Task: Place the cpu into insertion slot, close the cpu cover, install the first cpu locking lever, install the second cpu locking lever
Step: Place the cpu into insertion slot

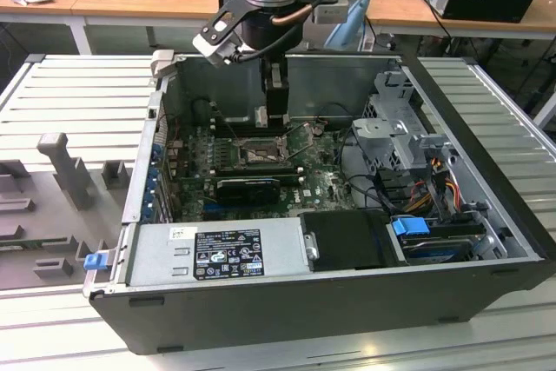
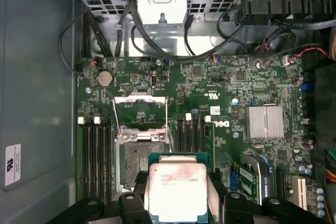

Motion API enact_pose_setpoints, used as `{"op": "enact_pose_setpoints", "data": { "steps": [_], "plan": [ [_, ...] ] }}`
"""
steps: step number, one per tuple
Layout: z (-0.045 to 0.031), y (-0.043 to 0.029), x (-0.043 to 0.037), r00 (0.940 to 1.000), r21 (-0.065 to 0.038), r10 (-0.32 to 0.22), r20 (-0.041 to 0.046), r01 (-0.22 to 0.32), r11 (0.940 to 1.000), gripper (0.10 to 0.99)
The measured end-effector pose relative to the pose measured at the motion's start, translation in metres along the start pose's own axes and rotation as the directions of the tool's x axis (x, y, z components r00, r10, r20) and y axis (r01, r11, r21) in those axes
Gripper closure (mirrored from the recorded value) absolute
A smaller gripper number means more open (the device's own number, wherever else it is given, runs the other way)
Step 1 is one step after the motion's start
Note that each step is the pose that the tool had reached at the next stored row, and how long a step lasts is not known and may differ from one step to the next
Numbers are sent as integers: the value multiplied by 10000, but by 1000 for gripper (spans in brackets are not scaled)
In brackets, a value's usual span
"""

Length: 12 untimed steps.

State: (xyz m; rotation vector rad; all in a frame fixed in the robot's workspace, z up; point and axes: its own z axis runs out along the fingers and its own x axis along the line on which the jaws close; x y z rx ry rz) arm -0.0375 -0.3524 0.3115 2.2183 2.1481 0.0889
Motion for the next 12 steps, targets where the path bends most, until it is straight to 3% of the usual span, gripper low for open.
{"op": "enact_pose_setpoints", "data": {
  "steps": [12],
  "plan": [
    [164,-33,6,10000,0,-1,0,1,10000,557]
  ]
}}
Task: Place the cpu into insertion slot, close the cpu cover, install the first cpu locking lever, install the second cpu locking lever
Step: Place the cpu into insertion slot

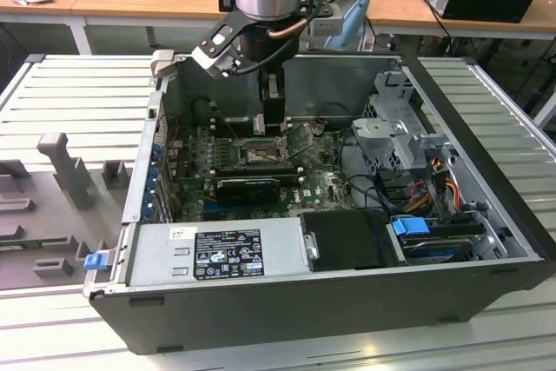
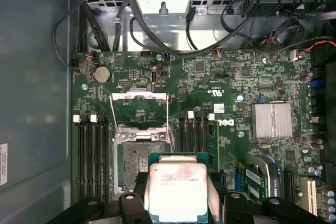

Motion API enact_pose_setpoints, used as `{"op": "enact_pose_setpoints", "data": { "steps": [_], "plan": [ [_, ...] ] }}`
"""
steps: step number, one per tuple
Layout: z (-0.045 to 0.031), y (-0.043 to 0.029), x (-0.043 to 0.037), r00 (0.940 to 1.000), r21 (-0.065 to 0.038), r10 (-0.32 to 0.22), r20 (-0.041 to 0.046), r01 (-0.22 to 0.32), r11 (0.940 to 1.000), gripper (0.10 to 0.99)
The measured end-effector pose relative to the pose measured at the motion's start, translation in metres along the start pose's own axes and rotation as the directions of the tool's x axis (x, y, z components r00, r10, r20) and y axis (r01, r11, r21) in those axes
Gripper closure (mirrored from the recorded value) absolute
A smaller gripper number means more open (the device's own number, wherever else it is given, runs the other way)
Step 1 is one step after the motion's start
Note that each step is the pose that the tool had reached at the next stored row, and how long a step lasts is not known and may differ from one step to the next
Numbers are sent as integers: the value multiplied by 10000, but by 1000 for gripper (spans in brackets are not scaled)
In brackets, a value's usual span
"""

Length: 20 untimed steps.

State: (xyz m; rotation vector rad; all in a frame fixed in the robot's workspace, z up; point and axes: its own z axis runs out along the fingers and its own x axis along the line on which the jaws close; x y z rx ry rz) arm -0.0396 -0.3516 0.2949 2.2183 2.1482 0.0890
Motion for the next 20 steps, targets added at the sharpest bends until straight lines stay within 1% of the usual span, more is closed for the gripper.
{"op": "enact_pose_setpoints", "data": {
  "steps": [20],
  "plan": [
    [156,-29,-1,10000,0,0,0,0,10000,557]
  ]
}}
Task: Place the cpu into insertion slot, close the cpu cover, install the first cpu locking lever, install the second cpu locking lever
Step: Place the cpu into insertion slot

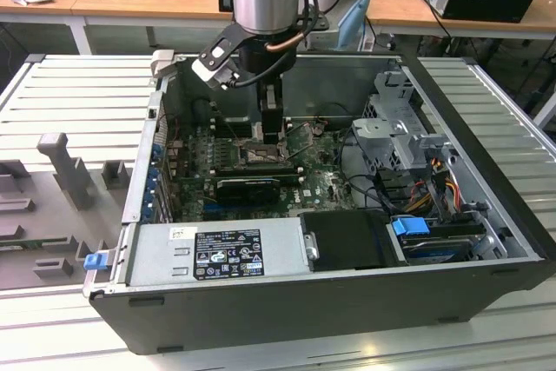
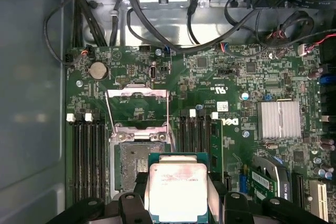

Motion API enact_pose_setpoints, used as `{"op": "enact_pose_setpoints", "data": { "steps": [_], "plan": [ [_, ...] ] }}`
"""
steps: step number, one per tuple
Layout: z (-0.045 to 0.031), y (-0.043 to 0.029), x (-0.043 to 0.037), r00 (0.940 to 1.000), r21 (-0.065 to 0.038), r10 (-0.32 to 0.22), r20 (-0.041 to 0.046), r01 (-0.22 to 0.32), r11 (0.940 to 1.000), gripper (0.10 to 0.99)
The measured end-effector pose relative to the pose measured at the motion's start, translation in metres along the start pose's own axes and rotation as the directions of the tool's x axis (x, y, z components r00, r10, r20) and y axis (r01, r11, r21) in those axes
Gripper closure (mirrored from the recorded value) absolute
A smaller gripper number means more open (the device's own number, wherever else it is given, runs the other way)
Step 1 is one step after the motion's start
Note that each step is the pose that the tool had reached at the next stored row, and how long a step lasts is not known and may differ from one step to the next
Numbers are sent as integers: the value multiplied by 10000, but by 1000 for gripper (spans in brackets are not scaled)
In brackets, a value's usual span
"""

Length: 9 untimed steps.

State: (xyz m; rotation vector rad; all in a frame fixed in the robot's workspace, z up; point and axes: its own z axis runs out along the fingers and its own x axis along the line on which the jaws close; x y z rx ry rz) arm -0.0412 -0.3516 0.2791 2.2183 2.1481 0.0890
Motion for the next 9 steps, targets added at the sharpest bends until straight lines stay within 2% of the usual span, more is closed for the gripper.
{"op": "enact_pose_setpoints", "data": {
  "steps": [9],
  "plan": [
    [90,-23,-1,10000,0,0,0,0,10000,557]
  ]
}}
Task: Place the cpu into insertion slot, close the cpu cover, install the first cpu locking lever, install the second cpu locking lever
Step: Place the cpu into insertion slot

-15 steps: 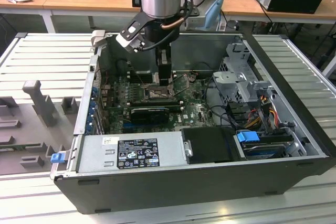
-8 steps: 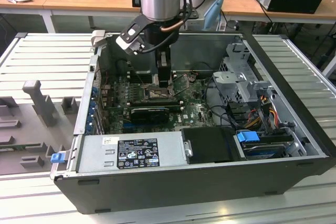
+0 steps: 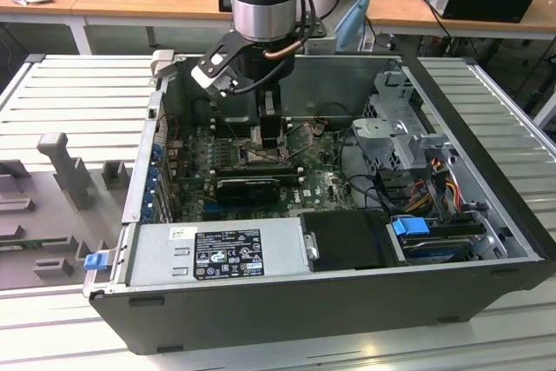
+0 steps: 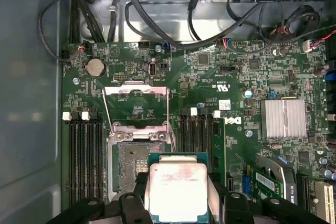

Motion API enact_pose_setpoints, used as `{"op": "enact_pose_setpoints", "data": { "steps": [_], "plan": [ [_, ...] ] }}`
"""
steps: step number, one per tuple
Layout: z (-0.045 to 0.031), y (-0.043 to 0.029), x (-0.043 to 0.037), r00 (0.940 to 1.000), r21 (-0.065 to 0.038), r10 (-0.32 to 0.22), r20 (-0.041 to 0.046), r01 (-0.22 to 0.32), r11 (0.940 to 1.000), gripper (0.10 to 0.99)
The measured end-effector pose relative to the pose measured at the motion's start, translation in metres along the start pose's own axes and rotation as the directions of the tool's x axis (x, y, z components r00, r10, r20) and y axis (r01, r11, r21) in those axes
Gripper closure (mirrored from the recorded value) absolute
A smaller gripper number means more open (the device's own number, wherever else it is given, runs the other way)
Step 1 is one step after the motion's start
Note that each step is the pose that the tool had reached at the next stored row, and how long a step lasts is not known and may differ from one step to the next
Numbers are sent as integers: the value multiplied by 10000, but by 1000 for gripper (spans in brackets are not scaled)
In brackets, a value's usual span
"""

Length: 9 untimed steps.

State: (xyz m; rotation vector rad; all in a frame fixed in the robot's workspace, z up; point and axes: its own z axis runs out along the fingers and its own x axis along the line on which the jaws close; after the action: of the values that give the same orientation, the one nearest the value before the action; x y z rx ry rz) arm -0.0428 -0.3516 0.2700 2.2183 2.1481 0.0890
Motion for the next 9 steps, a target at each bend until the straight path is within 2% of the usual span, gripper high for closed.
{"op": "enact_pose_setpoints", "data": {
  "steps": [9],
  "plan": [
    [58,-14,2,10000,0,0,0,0,10000,557]
  ]
}}
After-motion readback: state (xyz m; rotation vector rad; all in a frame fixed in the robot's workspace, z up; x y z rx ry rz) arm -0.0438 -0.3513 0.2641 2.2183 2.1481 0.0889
